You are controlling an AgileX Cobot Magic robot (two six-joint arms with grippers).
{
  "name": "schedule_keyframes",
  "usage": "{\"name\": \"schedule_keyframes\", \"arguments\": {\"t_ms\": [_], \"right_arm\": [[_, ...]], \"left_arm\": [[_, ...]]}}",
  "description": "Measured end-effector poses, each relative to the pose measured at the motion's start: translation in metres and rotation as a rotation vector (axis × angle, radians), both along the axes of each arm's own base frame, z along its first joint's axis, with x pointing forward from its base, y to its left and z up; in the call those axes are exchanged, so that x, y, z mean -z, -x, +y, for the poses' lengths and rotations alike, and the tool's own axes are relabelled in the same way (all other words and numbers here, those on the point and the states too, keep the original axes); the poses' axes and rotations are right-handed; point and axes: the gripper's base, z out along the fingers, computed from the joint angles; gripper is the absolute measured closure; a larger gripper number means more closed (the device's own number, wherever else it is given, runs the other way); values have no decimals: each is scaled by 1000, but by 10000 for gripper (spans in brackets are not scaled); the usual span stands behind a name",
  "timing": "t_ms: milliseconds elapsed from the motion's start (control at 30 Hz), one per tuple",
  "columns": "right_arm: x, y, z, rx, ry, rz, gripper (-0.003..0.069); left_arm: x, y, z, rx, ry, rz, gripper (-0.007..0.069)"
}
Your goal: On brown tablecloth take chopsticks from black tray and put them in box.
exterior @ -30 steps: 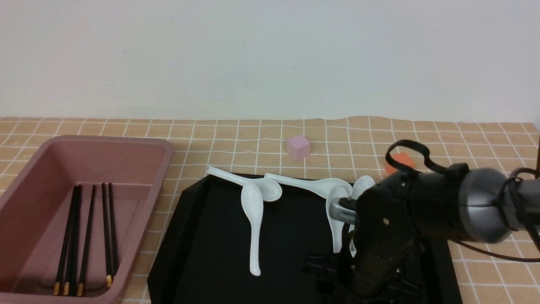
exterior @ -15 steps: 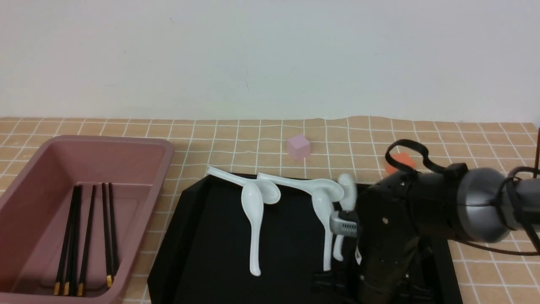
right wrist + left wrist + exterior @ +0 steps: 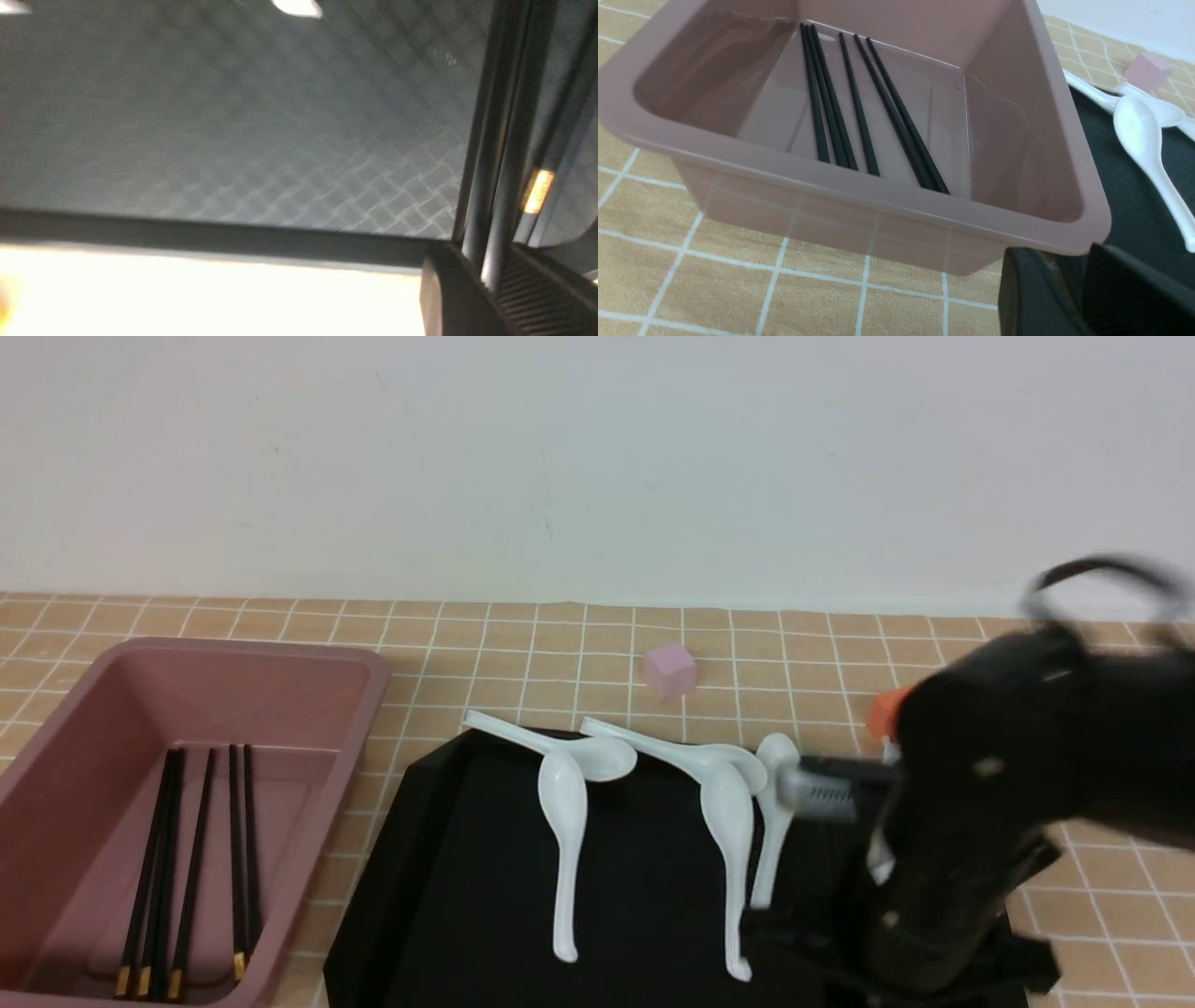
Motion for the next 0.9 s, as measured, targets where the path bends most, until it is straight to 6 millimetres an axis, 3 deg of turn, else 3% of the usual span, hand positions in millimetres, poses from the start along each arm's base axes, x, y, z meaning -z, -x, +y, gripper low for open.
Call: {"name": "schedule_keyframes", "arguments": {"t_ms": [167,300,400,433,667,833,900], "right_arm": [[-56,-7,16,-93,-223,-200,517],[-99,-18,61,-269,-452,-395,517],[-106,-25,96,-362,-543,-454,517],[-104,-28,120,-422,-579,-478,517],[-52,-48,214,-594,-625,-578,517],[-10,-55,248,-589,-617,-609,511],[7,-59,256,-572,-605,-625,474]], "left_arm": [[0,0,0,0,0,0,427],[0,0,0,0,0,0,422],[0,0,0,0,0,0,419],[0,0,0,0,0,0,417],[0,0,0,0,0,0,409],[0,0,0,0,0,0,406],[0,0,0,0,0,0,406]]}}
